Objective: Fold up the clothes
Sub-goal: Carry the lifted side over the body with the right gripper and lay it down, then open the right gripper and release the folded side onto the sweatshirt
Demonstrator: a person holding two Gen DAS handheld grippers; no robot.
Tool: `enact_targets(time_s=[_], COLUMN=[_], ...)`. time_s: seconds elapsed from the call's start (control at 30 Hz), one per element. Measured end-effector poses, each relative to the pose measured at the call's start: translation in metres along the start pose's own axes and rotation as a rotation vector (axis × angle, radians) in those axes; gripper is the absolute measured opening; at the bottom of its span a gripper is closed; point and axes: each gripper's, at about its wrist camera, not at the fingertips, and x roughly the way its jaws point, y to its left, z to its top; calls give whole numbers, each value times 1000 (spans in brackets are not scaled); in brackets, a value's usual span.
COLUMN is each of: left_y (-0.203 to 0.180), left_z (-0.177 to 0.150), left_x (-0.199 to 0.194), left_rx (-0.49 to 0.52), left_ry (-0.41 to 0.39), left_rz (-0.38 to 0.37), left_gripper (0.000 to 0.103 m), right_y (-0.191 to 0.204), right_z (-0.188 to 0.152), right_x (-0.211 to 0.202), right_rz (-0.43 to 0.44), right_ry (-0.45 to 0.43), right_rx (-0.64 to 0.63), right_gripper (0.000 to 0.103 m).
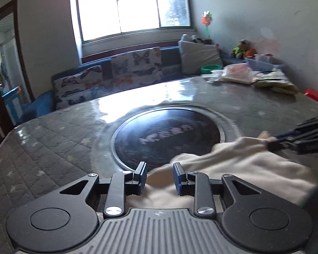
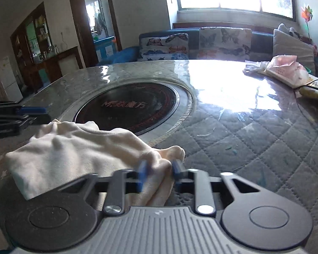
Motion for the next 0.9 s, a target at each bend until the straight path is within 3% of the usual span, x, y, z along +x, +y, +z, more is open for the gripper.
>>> enact_targets(time_s=[0.13, 0.23, 0.4, 0.53, 0.7, 0.9], left_y=[-19, -23, -13, -7, -5, -1], left_z=[-10, -19, -20, -7, 11, 14], left_x=[-4, 4, 4, 9, 35, 67], left_rx=[33, 31, -18, -36, -87, -115], left_ry=[17, 56, 73, 57, 76, 134], left_rz=[-67, -82, -103, -104, -120, -99], left_gripper=[35, 35, 35, 35, 34, 34], right_y=[13, 15, 12, 22, 48, 59], right_z=[4, 3, 5, 22, 36, 35], right_x=[-10, -6, -8, -16, 5, 42], right_rz=[-57, -96, -121, -55, 49, 41], right_ry=[-38, -17, -23, -60, -46, 22], right_rx=[-88, -108, -78, -89, -112, -113], right_gripper=[8, 8, 17, 17, 17, 17])
